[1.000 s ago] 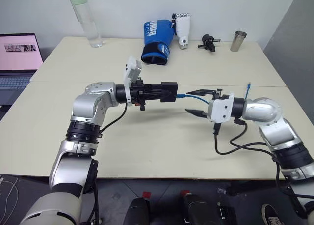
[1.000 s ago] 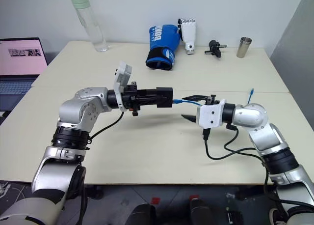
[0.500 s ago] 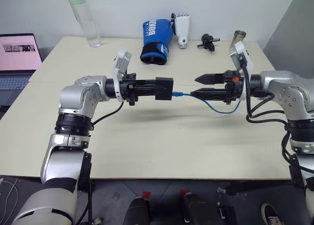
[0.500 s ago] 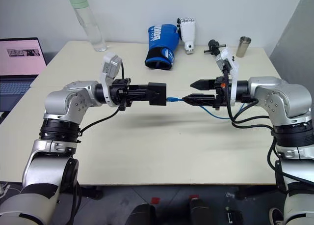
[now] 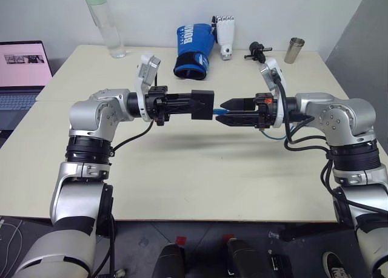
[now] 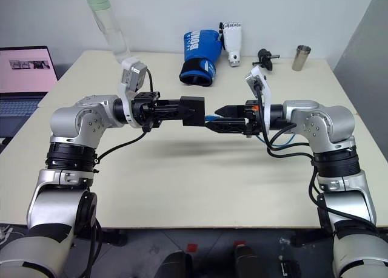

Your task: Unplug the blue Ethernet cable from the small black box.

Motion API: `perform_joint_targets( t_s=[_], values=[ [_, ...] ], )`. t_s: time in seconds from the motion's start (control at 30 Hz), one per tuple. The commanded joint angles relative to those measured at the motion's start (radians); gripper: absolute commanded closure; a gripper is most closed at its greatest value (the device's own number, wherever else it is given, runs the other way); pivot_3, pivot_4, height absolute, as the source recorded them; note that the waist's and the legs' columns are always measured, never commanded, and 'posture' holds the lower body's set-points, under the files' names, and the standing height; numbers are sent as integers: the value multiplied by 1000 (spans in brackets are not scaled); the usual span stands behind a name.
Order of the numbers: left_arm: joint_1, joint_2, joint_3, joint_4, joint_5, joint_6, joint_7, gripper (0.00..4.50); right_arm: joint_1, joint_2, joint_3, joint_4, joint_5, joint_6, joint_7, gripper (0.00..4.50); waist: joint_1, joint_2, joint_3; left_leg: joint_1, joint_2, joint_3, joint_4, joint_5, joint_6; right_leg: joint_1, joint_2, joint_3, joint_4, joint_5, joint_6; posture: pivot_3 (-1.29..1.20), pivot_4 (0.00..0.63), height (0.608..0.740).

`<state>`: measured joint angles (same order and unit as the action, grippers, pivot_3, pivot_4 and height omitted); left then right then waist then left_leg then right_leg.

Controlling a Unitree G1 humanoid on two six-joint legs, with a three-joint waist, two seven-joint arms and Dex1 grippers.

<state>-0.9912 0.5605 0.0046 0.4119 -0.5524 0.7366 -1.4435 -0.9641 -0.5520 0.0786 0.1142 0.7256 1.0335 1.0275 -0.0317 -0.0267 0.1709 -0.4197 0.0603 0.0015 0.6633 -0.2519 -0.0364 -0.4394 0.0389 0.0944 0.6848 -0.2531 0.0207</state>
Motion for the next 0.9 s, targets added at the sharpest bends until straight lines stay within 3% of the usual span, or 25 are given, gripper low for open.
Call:
perform_joint_targets(
  t_s=[0.03, 0.3, 0.6, 0.83, 0.9],
  values=[
    [-25, 20, 14, -9, -22, 2, -37, 3709, -35, 8, -35, -21, 23, 11, 12, 25, -1, 0, 0, 0, 0, 0, 0, 0, 0, 0, 0, 0, 0, 0, 0, 0, 150, 740],
    [-37, 16, 19, 11, -15, -12, -45, 3709, -32, 20, -38, -25, 29, 31, 17, 25, 0, 0, 0, 0, 0, 0, 0, 0, 0, 0, 0, 0, 0, 0, 0, 0, 150, 740],
    [-42, 11, 20, 8, -18, -10, -44, 3709, -20, 30, -29, -39, 25, 33, 19, 1838, 0, 0, 0, 0, 0, 0, 0, 0, 0, 0, 0, 0, 0, 0, 0, 0, 150, 740],
    [-52, 8, 22, 14, -18, -7, -41, 3709, -8, 36, -10, -58, 21, 40, 29, 3571, 0, 0, 0, 0, 0, 0, 0, 0, 0, 0, 0, 0, 0, 0, 0, 0, 150, 740],
    [-51, 9, 22, 11, -18, -5, -42, 3709, -11, 43, -15, -57, 27, 49, 23, 3571, -1, 0, 0, 0, 0, 0, 0, 0, 0, 0, 0, 0, 0, 0, 0, 0, 150, 740]
  ],
)
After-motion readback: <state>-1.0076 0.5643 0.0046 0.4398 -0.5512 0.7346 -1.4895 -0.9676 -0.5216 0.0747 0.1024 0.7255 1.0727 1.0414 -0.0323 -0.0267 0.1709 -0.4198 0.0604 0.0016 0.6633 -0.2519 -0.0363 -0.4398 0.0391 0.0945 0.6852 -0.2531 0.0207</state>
